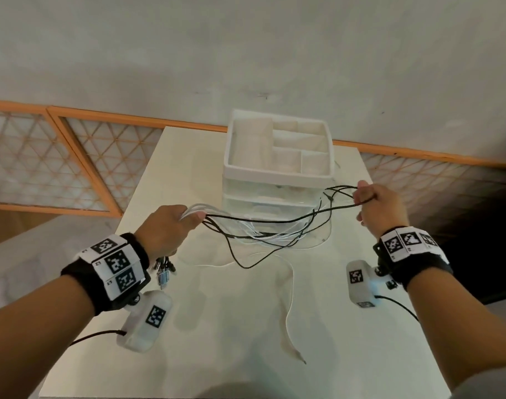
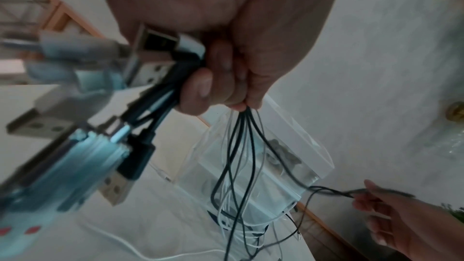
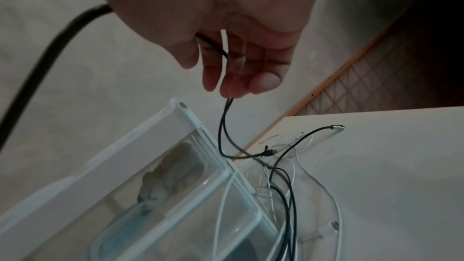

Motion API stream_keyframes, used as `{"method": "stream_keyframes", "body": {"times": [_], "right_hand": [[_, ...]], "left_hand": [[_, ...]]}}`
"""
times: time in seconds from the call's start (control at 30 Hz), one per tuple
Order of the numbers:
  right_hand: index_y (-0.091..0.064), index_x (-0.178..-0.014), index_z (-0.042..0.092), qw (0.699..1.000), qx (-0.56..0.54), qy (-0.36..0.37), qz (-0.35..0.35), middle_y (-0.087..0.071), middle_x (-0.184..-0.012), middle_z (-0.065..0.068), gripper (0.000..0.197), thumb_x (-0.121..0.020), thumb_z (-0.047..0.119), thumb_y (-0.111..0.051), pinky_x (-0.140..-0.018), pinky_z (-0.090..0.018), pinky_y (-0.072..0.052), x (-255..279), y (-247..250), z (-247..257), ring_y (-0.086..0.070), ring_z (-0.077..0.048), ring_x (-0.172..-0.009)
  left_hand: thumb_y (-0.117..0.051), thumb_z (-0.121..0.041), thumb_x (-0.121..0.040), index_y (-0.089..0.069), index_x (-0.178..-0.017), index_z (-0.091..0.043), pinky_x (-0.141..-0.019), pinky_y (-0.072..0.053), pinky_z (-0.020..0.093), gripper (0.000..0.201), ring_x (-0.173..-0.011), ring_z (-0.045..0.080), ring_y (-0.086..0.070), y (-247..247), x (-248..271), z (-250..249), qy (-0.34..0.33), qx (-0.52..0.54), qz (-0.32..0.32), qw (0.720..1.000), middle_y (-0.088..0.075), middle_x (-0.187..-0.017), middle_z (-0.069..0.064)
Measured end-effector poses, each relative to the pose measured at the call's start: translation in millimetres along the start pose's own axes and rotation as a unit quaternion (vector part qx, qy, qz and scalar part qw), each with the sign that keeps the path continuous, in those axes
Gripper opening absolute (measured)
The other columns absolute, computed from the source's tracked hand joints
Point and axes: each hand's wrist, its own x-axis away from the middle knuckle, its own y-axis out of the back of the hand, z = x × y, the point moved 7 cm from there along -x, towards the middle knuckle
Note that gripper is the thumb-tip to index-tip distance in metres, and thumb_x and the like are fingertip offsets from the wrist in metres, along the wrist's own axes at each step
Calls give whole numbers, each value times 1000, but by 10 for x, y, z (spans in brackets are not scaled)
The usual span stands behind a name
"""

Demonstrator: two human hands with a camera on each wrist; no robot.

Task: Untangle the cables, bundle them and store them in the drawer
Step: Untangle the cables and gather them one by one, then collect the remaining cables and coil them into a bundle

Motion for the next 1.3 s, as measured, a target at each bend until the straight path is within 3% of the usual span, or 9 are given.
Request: {"method": "stream_keyframes", "body": {"times": [0.23, 0.4, 0.53, 0.63, 0.83, 0.97, 1.13, 1.23, 1.3], "right_hand": [[-68, -91, 11, 984, 161, -68, 42, -69, -92, -18, 71, -91, 68, -26, -82, -46, -54, -175, -187, -284, -66, -40, -88], [-70, -105, 19, 987, 159, -26, -10, -71, -105, -9, 21, -91, 26, -57, -82, -34, -53, -306, -70, -304, -66, -34, -96], [-38, -144, 30, 1000, 12, 13, -3, -48, -145, 4, 63, -87, 24, -65, -102, -48, -49, -502, -118, -216, -61, -32, -118], [-20, -151, 44, 992, 66, 18, 111, -44, -147, 9, 90, -83, 4, -63, -94, -42, -54, -444, -341, -261, -64, -31, -108], [-55, -136, 30, 991, 100, 47, 71, -71, -80, 4, 56, -82, 19, -65, -84, -26, -50, 283, -441, 42, -65, -17, -82], [-20, -151, 44, 930, 28, 223, 290, -69, -61, 6, 91, -79, 44, -75, -66, -17, -52, 1357, -1079, 880, -59, 0, -50], [-63, -88, 20, 907, 62, 54, 412, -65, -61, -2, 13, -92, 32, -63, -44, -27, -49, 1350, -1572, 530, -55, -12, -38], [-67, -77, 16, 956, 133, 84, 248, -70, -63, -4, 10, -86, 18, -68, -58, -33, -57, 893, -1314, 257, -68, -24, -54], [-69, -88, 20, 974, 118, 175, 86, -70, -68, -1, 7, -82, 17, -73, -67, -29, -54, 790, -1115, 311, -69, -26, -65]], "left_hand": [[-61, -39, -92, -57, -71, -8, -47, -29, 25, 38, -36, 17, -30, 163, -61, -56, -2, 40, -74, 996, -38, -53, 5], [-59, -36, -94, -53, -76, -7, -46, -27, 26, 35, -42, 17, -28, 75, -43, -40, 18, 17, -31, 999, -37, -57, 5], [-56, -30, -97, -50, -75, -8, -44, -24, 25, 32, -44, 15, -28, -71, -8, -101, 13, 13, 12, 1000, -40, -57, 2], [-55, -26, -98, -49, -74, -9, -43, -26, 23, 30, -44, 14, -30, -116, 25, -200, -2, 25, 33, 999, -42, -57, 1], [-56, -30, -97, -51, -82, 3, -46, -31, 22, 37, -43, 8, -34, -157, 117, -352, -78, -50, 57, 994, -45, -59, -3], [-48, -45, -97, -57, -79, -10, -53, -35, 18, 40, -45, 1, -43, -422, 322, -583, -146, -142, 120, 972, -48, -59, -10], [-37, -42, -102, -66, -78, -24, -57, -36, 17, 42, -50, 5, -39, -472, 535, -627, -146, -130, 201, 960, -44, -50, -13], [-37, -38, -103, -56, -62, -41, -60, -33, 21, 45, -55, 8, -36, -331, 502, -351, -128, -217, 232, 940, -41, -59, -8], [-39, -31, -103, -49, -61, -31, -60, -36, 25, 43, -56, 10, -42, -296, 409, -111, -114, -279, 205, 931, -48, -63, -5]]}}
